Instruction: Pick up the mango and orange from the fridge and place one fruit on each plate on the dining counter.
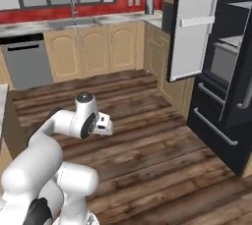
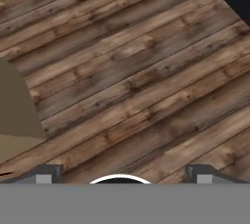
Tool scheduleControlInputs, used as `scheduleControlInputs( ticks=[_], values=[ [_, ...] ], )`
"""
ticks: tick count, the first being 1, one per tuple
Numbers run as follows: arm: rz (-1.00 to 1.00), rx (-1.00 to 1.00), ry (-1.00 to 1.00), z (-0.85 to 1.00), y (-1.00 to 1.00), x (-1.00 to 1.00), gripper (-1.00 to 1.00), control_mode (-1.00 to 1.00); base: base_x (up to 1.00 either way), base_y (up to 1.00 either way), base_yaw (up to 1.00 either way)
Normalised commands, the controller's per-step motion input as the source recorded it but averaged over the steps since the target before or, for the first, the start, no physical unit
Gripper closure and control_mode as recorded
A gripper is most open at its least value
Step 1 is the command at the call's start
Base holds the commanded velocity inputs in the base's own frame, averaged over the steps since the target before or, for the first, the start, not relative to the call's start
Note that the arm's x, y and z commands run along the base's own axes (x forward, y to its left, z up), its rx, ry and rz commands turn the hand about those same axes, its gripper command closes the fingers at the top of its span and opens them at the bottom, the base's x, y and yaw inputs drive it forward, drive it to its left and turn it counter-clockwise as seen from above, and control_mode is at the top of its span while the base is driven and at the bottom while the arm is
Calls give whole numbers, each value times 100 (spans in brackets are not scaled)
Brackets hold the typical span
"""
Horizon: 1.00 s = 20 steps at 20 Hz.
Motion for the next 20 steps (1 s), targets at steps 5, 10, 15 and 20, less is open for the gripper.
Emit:
scheduleControlInputs(
  ticks=[5, 10, 15, 20],
  values=[
    [0, 0, 0, 0, 0, 0, -100, 100, 62, 6, -33],
    [0, 0, 0, 0, 0, 0, -100, 100, 78, 4, -27],
    [0, 0, 0, 0, 0, 0, -100, 100, 92, 0, -27],
    [0, 0, 0, 0, 0, 0, -100, 100, 100, 2, -31]
  ],
)
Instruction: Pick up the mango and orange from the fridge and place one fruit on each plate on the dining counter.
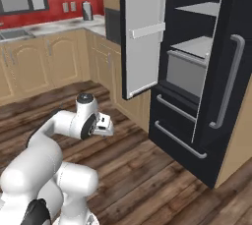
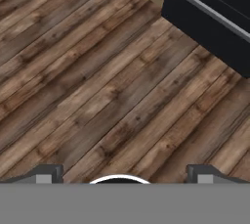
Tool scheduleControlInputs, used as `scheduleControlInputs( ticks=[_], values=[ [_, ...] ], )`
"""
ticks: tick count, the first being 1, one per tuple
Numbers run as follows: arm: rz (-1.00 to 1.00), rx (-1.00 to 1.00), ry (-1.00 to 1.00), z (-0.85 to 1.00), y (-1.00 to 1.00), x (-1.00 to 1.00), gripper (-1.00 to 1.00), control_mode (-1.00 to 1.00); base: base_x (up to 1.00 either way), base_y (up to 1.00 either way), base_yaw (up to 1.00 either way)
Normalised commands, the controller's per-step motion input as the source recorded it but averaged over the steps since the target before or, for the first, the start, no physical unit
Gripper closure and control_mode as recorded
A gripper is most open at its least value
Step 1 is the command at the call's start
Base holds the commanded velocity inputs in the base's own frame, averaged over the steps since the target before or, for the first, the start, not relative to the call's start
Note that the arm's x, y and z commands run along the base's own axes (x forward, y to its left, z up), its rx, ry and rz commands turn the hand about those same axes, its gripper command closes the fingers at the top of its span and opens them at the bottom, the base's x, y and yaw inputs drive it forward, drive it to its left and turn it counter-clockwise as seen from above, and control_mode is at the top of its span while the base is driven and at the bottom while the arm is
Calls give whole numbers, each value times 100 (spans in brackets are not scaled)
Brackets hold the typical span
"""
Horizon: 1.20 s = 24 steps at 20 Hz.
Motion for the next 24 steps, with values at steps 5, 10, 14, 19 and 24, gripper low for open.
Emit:
scheduleControlInputs(
  ticks=[5, 10, 14, 19, 24],
  values=[
    [0, 0, 0, 0, 0, 0, -100, 100, 99, 1, -38],
    [0, 0, 0, 0, 0, 0, -100, 100, 91, 0, -43],
    [0, 0, 0, 0, 0, 0, -100, 100, 79, 4, -45],
    [0, 0, 0, 0, 0, 0, -100, 100, 66, 24, -46],
    [0, 0, 0, 0, 0, 0, -100, 100, 46, 56, -42]
  ],
)
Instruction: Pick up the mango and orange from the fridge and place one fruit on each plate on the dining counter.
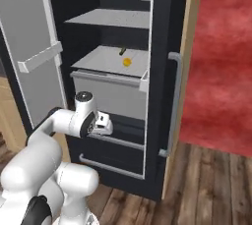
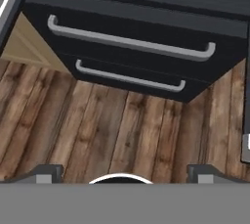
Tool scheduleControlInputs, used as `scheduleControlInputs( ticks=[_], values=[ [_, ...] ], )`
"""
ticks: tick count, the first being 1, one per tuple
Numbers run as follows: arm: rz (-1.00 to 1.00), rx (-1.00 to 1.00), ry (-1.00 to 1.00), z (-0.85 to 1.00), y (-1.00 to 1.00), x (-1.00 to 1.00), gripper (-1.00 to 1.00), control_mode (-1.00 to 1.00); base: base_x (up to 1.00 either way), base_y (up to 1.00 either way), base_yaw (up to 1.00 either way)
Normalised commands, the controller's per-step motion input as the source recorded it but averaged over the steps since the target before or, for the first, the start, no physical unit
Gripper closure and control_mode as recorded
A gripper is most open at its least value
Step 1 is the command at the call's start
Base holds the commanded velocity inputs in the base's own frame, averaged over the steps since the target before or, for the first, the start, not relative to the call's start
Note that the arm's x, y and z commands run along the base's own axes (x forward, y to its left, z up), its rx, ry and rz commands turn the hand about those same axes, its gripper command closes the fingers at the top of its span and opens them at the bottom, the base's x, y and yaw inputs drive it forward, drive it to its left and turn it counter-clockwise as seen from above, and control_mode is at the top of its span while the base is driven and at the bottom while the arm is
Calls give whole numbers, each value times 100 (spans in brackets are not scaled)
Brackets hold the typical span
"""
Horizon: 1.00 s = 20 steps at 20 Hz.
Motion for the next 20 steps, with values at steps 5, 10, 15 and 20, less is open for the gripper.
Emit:
scheduleControlInputs(
  ticks=[5, 10, 15, 20],
  values=[
    [0, 0, 0, 0, 0, 0, -100, 100, 48, 70, -34],
    [0, 0, 0, 0, 0, 0, -100, 100, 68, 23, -18],
    [0, 0, 0, 0, 0, 0, -100, 100, 69, 2, -6],
    [0, 0, 0, 0, 0, 0, -100, 100, 40, 18, -3]
  ],
)
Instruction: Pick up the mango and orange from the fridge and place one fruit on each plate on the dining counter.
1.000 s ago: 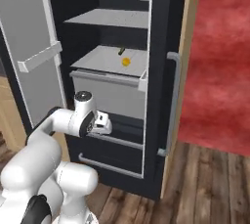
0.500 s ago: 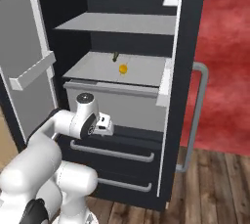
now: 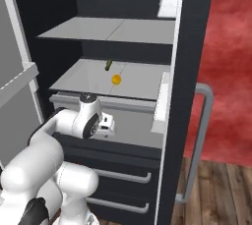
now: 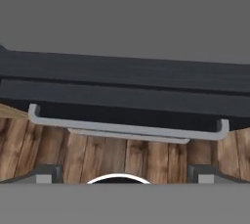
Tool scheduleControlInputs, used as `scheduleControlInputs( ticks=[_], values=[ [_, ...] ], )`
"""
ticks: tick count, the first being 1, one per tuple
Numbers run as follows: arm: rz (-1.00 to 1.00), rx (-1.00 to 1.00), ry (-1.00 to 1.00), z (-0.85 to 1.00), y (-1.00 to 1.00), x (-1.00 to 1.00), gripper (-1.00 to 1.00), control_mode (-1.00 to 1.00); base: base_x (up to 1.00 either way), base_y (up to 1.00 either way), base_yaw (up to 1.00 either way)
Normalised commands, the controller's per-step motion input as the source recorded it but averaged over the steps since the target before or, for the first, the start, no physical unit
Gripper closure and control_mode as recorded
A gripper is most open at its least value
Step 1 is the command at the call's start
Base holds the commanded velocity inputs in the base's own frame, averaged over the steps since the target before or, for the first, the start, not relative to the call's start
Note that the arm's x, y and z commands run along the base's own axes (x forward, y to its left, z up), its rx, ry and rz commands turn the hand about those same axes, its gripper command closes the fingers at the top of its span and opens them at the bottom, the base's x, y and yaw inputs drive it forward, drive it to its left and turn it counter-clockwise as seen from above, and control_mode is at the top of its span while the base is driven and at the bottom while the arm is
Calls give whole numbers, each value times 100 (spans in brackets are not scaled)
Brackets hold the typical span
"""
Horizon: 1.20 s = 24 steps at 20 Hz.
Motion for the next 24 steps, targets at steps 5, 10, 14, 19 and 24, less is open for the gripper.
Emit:
scheduleControlInputs(
  ticks=[5, 10, 14, 19, 24],
  values=[
    [0, 0, 0, 0, 0, 0, -100, 100, 39, 31, 0],
    [0, 0, 0, 0, 0, 0, -100, 100, 35, 29, 0],
    [0, 0, 0, 0, 0, 0, -100, 100, 33, 23, 0],
    [0, 0, 0, 0, 15, 36, -100, -100, 16, 12, 0],
    [-7, 0, 0, 5, 3, 59, -100, -100, 0, 0, 0]
  ],
)
